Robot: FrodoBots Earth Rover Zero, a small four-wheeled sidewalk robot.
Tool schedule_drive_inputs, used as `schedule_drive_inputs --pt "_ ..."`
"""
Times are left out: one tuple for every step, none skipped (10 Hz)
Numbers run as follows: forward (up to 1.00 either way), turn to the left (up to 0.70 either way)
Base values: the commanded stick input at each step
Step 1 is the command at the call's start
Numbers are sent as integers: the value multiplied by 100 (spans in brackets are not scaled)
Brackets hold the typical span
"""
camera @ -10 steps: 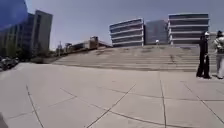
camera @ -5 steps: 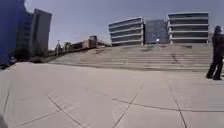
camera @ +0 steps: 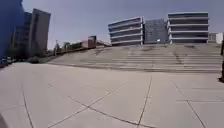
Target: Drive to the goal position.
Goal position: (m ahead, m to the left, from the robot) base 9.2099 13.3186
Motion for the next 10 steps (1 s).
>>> schedule_drive_inputs --pt "100 0" --pt "100 0" --pt "100 0" --pt "100 0" --pt "100 0" --pt "100 0" --pt "100 0" --pt "100 0" --pt "100 9" --pt "100 35"
